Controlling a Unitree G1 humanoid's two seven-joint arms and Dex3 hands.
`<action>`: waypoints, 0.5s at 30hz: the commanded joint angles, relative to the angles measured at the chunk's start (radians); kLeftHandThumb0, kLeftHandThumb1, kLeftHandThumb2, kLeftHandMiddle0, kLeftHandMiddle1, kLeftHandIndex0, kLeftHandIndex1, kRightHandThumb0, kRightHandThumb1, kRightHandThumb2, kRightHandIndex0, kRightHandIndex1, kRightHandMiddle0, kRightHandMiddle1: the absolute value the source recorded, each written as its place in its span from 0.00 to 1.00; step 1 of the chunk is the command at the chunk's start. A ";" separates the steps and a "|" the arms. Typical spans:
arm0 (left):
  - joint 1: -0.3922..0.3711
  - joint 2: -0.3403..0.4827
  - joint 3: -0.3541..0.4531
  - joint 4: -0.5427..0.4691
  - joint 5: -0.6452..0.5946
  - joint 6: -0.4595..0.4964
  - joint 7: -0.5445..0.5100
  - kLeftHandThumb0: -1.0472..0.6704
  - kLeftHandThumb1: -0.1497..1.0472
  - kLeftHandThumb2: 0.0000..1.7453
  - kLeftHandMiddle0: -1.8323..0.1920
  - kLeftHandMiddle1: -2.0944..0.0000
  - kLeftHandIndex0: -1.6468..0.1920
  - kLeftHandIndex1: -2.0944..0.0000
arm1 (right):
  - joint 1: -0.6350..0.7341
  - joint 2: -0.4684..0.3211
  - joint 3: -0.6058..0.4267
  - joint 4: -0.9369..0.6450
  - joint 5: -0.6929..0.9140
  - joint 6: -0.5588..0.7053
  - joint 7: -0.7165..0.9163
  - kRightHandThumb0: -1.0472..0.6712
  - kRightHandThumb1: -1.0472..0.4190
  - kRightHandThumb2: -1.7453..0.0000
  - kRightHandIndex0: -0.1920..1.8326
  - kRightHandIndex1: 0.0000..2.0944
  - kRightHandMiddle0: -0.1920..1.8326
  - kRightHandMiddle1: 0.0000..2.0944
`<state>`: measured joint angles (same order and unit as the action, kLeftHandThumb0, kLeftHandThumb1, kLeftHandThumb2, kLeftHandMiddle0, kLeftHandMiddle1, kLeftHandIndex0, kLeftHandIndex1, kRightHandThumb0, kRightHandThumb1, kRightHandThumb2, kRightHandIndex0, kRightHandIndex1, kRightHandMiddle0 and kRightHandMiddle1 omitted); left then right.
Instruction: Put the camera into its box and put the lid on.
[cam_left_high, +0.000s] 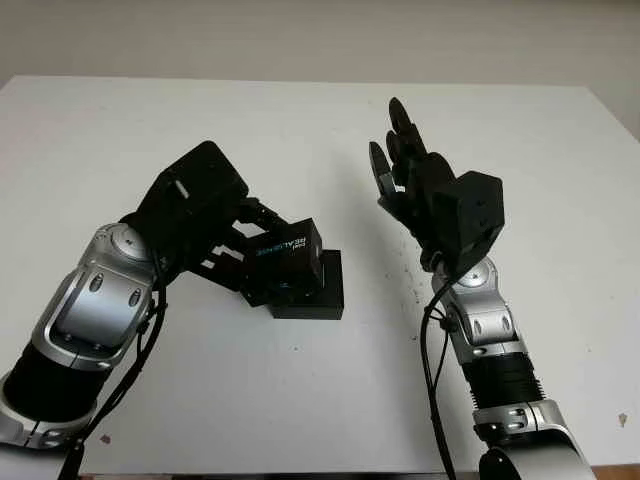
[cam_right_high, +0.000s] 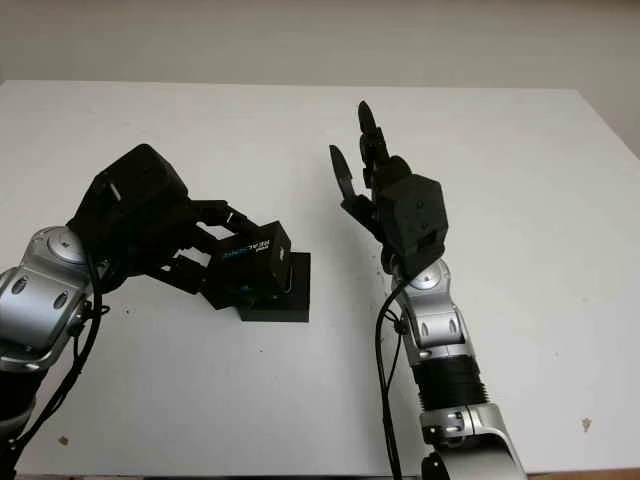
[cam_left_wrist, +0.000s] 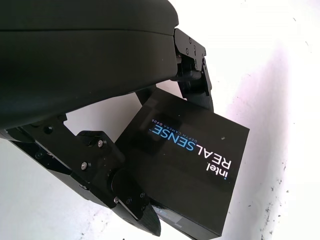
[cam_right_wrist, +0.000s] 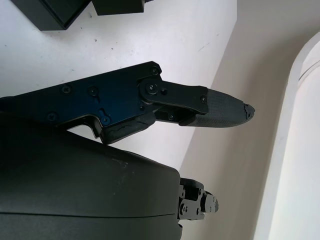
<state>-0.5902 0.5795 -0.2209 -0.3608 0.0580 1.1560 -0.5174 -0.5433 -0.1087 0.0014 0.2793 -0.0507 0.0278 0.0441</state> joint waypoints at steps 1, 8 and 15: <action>-0.004 -0.014 -0.006 -0.021 -0.011 0.001 0.011 0.55 0.92 0.03 0.76 0.28 0.74 0.22 | -0.002 0.001 -0.001 0.000 -0.001 -0.022 -0.002 0.18 0.00 0.68 0.07 0.03 0.07 0.03; 0.009 -0.023 -0.039 -0.027 -0.008 -0.047 0.041 0.52 0.92 0.03 0.75 0.27 0.74 0.21 | 0.000 0.012 -0.006 -0.010 0.021 -0.007 0.004 0.18 0.00 0.69 0.06 0.03 0.07 0.03; 0.029 -0.027 -0.108 -0.037 0.033 -0.086 0.077 0.50 0.91 0.03 0.72 0.24 0.73 0.20 | 0.005 0.017 -0.004 -0.006 0.026 -0.030 0.005 0.18 0.00 0.70 0.06 0.03 0.07 0.03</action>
<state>-0.5689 0.5542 -0.3070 -0.3805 0.0862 1.0746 -0.4406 -0.5432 -0.0954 -0.0005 0.2794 -0.0269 0.0141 0.0471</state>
